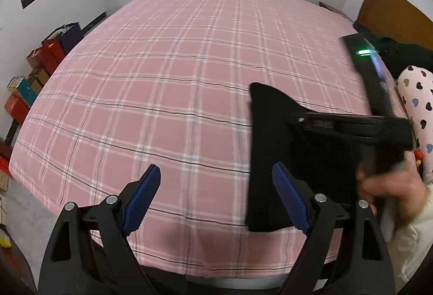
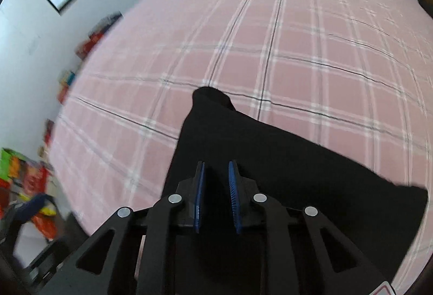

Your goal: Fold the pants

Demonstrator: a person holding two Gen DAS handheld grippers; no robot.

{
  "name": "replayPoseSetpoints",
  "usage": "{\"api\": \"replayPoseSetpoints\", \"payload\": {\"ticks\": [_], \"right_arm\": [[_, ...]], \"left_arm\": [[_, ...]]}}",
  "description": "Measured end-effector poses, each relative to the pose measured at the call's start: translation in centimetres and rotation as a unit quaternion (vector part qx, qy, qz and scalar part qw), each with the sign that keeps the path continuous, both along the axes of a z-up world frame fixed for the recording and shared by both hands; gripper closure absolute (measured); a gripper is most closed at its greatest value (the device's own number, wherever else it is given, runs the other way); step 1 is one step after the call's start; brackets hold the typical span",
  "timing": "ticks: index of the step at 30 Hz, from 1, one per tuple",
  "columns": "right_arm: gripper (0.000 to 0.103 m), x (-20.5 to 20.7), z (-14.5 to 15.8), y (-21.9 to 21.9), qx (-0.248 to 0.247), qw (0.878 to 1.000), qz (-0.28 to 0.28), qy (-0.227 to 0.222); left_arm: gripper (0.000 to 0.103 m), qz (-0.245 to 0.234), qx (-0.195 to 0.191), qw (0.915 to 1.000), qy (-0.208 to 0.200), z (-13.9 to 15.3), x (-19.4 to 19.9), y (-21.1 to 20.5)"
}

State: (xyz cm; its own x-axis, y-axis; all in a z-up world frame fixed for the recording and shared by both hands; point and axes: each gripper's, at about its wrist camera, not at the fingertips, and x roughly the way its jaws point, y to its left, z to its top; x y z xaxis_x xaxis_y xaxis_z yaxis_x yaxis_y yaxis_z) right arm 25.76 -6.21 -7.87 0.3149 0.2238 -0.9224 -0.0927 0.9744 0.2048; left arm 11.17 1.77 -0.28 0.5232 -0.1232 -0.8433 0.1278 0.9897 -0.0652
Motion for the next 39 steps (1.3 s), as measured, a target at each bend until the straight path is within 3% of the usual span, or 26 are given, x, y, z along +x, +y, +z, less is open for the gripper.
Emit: {"api": "replayPoseSetpoints", "payload": {"ticks": [5, 7, 9, 12, 14, 19, 21, 24, 26, 27, 28, 34, 39], "right_arm": [[0.087, 1.9, -3.2, 1.9, -0.052, 0.998, 0.003, 0.029], [0.087, 2.2, -2.6, 2.0, -0.051, 0.998, 0.002, 0.029], [0.087, 1.1, -0.2, 0.9, -0.023, 1.0, -0.007, -0.001], [0.087, -2.9, 3.5, -2.4, -0.013, 0.998, -0.038, -0.058], [0.087, -6.6, 4.2, -6.0, -0.02, 0.995, -0.07, -0.066], [0.083, -12.3, 1.1, -13.2, -0.053, 0.987, -0.149, -0.023], [0.089, -13.4, -1.3, -15.2, -0.036, 0.987, -0.159, 0.002], [0.088, -14.3, 0.0, -16.1, -0.001, 0.985, -0.171, -0.014], [0.071, -15.3, 1.6, -17.0, -0.004, 0.982, -0.187, -0.038], [0.051, -15.6, 2.2, -17.4, -0.007, 0.98, -0.192, -0.044], [0.044, -16.3, 2.5, -18.1, -0.007, 0.979, -0.196, -0.049], [0.04, -17.7, -0.5, -20.0, 0.001, 0.98, -0.199, -0.009], [0.034, -16.9, -3.6, -19.9, 0.069, 0.975, -0.21, 0.014]], "left_arm": [[0.021, 0.01, 0.002, 0.9999, 0.006, -0.4, 0.4, 1.3], [0.021, 0.01, 0.006, 0.9999, 0.006, -0.4, 0.5, 1.4], [0.021, 0.008, 0.009, 0.9999, 0.008, -0.5, 0.6, 1.4], [0.021, 0.005, 0.005, 0.9999, 0.012, -0.7, 0.7, 0.9], [0.021, -0.001, 0.004, 0.9999, 0.015, -0.9, 0.7, 0.4], [0.021, -0.022, 0.012, 0.9994, 0.023, -1.8, 0.6, -1.9], [0.021, -0.031, 0.017, 0.999, 0.026, -2.1, 0.4, -3.3], [0.021, -0.044, 0.032, 0.998, 0.032, -2.8, 0.0, -5.1], [0.018, -0.049, 0.028, 0.9975, 0.041, -3.1, -0.1, -5.8], [0.016, -0.048, 0.023, 0.9975, 0.047, -3.4, -0.2, -5.9], [0.013, -0.046, 0.016, 0.9975, 0.052, -3.7, -0.2, -5.8], [0.012, -0.027, -0.037, 0.9929, 0.11, -7.7, 0.7, -5.6], [0.012, -0.042, -0.021, 0.9915, 0.121, -10.1, 1.0, -7.0]]}}
